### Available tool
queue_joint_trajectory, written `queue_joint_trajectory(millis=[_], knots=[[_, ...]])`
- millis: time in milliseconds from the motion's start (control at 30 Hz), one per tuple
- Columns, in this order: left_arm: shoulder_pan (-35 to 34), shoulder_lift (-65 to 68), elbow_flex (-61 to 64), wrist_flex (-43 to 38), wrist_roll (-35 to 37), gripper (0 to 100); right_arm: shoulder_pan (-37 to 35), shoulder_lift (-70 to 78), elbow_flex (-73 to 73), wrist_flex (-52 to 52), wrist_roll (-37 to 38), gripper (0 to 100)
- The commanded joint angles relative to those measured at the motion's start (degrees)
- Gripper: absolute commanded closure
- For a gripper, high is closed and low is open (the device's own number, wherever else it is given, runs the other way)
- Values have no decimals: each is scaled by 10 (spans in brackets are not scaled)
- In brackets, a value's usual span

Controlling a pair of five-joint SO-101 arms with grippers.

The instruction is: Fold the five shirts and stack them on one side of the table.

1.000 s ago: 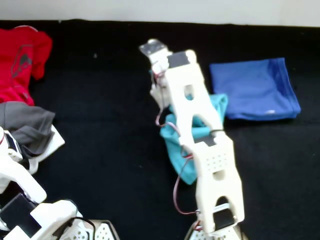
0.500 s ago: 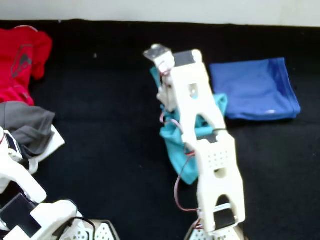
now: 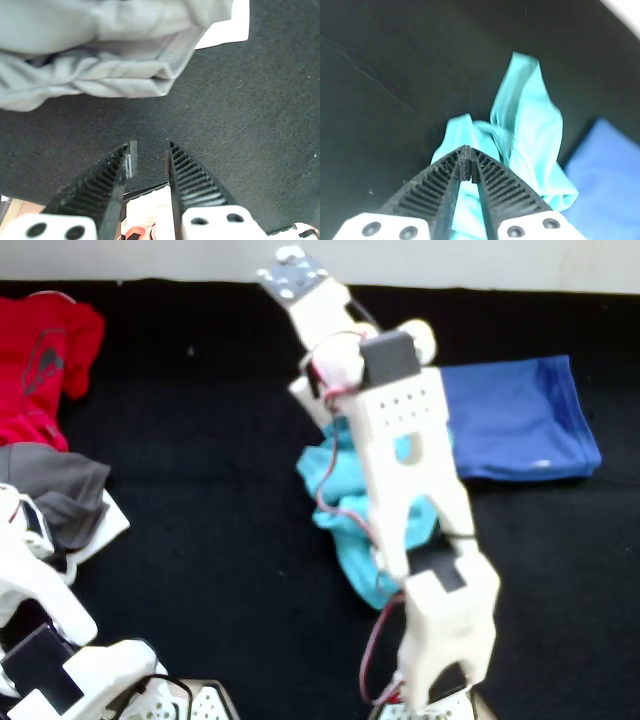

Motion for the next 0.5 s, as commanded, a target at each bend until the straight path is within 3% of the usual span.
queue_joint_trajectory(millis=[0,233,467], knots=[[32,-18,-6,2,-3,893,-32,-88,-25,-21,5,992],[44,-18,-5,1,-3,893,-35,-65,83,7,5,981],[39,-18,-2,4,-4,893,-50,67,211,-41,6,677]])
